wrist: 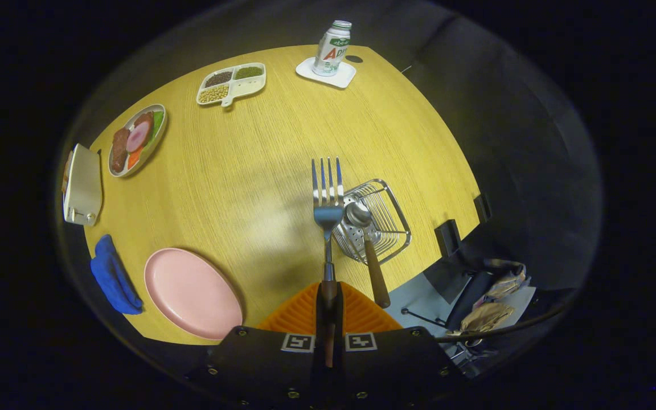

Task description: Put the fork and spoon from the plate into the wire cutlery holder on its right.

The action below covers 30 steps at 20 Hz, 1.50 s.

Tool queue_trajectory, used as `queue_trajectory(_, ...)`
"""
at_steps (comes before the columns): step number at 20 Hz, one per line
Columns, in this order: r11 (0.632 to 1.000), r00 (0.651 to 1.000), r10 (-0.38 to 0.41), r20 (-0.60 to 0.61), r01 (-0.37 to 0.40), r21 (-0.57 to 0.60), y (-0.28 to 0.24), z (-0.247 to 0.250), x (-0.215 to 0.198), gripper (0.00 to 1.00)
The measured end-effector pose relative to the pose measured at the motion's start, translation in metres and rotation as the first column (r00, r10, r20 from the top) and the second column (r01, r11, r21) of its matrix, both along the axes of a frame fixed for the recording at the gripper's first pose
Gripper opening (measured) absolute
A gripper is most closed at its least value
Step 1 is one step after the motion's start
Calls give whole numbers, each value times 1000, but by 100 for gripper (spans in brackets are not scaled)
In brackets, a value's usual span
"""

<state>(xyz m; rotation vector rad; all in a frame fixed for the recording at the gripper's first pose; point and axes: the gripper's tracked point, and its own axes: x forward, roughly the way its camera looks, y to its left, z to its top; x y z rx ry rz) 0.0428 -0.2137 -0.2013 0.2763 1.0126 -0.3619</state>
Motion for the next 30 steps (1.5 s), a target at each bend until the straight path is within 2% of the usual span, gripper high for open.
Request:
queue_trajectory(7, 999, 995, -28, -92, 30, 24, -17, -25, -16, 5)
queue_trajectory(16, 1000, 967, 2, -253, 2, 12, -32, -37, -31, 5)
queue_trajectory(21, 999, 959, 15, -284, -5, 36, -31, -36, -31, 5)
queue_trajectory(24, 999, 963, 7, -268, 7, 49, -29, -28, -26, 11)
queue_trajectory(30, 999, 966, 27, -255, -17, 40, -29, -20, -21, 11)
